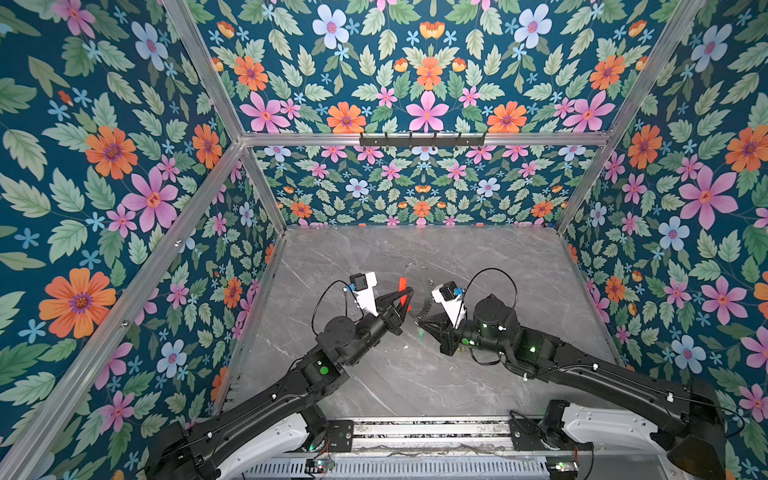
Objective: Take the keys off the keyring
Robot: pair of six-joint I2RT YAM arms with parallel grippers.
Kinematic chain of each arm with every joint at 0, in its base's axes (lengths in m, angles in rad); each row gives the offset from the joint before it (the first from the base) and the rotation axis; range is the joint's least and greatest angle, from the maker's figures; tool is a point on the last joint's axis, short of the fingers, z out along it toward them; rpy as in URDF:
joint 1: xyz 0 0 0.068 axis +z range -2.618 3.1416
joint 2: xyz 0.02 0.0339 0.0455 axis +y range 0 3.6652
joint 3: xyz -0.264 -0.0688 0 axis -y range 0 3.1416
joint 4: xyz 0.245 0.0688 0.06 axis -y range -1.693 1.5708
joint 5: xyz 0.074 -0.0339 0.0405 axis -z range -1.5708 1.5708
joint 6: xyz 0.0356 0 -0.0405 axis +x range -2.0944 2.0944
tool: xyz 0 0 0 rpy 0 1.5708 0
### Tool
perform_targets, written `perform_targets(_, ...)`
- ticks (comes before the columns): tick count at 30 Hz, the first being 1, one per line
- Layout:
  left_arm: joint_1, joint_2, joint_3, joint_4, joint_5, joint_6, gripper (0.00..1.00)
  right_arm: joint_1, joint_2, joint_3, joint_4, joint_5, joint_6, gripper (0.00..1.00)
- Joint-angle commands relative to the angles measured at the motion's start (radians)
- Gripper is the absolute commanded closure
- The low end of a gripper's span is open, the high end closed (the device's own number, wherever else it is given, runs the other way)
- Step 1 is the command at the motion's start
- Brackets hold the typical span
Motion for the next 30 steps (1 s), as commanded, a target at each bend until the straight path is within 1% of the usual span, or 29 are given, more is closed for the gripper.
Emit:
perform_targets(1,-0.001,-0.003,0.001,0.025,-0.01,0.002,1.0,0.002,-0.011,0.001,0.041,0.007,-0.01,1.0)
perform_targets(11,-0.002,-0.009,0.005,-0.002,-0.048,-0.002,1.0,0.019,-0.042,-0.01,0.032,0.065,-0.016,1.0)
perform_targets(16,-0.002,0.0,0.009,-0.006,-0.06,-0.015,1.0,0.033,-0.04,0.012,0.002,0.086,-0.027,1.0)
perform_targets(20,-0.004,0.019,0.017,-0.01,-0.072,-0.028,1.0,0.057,-0.022,0.032,-0.017,0.157,-0.039,1.0)
perform_targets(26,-0.011,0.014,0.03,-0.084,-0.151,-0.037,1.0,0.085,-0.015,0.058,-0.045,0.266,-0.046,1.0)
perform_targets(28,-0.015,0.007,0.028,-0.099,-0.174,-0.039,1.0,0.085,-0.016,0.061,-0.052,0.281,-0.044,1.0)
perform_targets(30,-0.015,0.007,0.028,-0.099,-0.173,-0.038,1.0,0.085,-0.013,0.064,-0.043,0.269,-0.047,1.0)
